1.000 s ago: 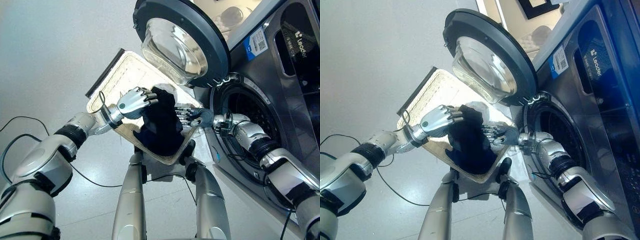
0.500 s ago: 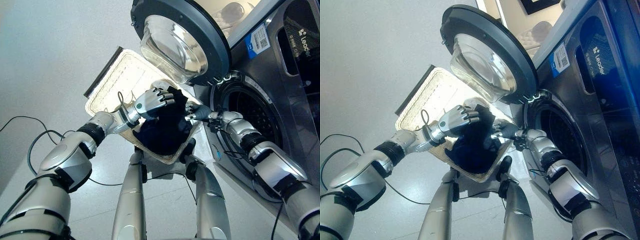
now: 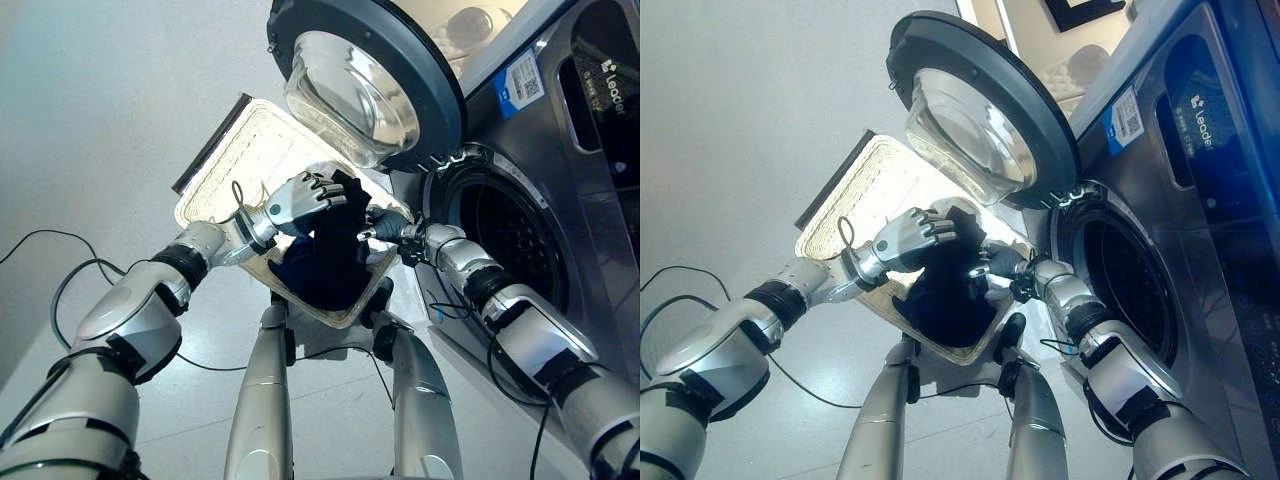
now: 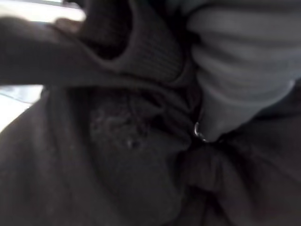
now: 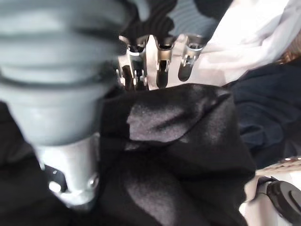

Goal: Put the clothes into the washing machine.

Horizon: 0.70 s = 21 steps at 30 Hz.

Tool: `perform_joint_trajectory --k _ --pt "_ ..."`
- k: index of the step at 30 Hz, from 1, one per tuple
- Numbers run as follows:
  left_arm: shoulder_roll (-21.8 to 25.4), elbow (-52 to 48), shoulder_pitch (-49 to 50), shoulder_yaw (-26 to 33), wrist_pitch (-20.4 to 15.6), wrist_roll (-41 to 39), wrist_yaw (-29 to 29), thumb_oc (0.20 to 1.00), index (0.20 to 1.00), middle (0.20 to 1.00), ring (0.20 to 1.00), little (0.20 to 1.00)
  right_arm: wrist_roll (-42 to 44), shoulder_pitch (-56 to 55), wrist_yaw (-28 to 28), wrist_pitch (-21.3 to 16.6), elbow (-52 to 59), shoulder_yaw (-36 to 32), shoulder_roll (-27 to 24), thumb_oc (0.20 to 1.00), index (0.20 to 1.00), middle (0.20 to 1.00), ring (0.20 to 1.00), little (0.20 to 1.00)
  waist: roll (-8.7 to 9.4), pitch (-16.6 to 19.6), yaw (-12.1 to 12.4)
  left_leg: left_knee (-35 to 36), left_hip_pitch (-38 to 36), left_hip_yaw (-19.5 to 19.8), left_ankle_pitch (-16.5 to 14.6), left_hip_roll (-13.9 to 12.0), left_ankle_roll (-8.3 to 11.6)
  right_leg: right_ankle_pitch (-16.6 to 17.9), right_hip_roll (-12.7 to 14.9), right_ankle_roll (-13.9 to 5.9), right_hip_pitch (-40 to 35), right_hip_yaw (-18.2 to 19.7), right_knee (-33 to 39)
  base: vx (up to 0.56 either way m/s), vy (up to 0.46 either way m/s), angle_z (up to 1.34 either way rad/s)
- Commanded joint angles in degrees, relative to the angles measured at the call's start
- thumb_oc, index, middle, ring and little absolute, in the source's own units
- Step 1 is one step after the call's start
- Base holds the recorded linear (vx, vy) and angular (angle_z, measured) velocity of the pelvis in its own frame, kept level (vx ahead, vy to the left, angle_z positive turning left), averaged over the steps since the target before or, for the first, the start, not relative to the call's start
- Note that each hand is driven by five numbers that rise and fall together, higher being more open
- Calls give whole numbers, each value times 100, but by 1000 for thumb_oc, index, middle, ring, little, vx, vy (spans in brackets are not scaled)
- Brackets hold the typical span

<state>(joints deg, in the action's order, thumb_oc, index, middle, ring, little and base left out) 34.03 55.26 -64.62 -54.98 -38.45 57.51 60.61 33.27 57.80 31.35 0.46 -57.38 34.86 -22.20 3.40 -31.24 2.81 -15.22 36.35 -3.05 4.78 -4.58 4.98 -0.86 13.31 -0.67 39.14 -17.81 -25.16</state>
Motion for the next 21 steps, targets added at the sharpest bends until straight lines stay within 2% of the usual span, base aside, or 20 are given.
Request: perform_joint_trajectory --k 1,6,15,16,17,21 --pt "-679 -340 -249 510 -436 -337 482 200 200 200 200 200 383 159 530 119 231 -95 51 1000 1000 1000 1000 1000 -371 145 84 153 -91 -293 -190 412 64 143 -247 -614 -124 -38 252 0 0 0" --pt "-714 -396 -349 440 -543 -382 417 200 200 200 200 200 847 185 1007 288 273 -128 76 1000 1000 1000 1000 1000 -337 145 79 136 -102 -277 -185 423 56 158 -274 -606 -151 -19 264 1 -5 1" --pt "-859 -553 -449 333 -761 -510 356 200 200 200 200 200 880 224 1135 281 276 -74 214 1000 1000 1000 1000 1000 -316 145 66 158 -117 -282 -167 421 50 192 -297 -604 -166 -10 304 1 -3 0" --pt "-882 -577 -434 314 -755 -496 357 200 200 200 200 200 953 215 1147 228 305 -64 216 617 617 617 617 617 -315 145 63 162 -115 -282 -165 420 50 193 -300 -602 -168 -10 310 0 0 0" --pt "-899 -617 -431 297 -751 -518 319 200 200 200 200 200 1083 206 1145 200 337 -70 234 200 200 200 200 200 -317 145 60 158 -117 -282 -168 422 45 192 -304 -602 -164 -5 301 0 0 0" --pt "-932 -661 -441 274 -738 -618 190 200 200 200 200 200 1316 201 1180 158 377 -120 296 200 200 200 200 200 -321 145 50 151 -116 -292 -176 423 41 194 -307 -609 -152 0 293 0 0 0"
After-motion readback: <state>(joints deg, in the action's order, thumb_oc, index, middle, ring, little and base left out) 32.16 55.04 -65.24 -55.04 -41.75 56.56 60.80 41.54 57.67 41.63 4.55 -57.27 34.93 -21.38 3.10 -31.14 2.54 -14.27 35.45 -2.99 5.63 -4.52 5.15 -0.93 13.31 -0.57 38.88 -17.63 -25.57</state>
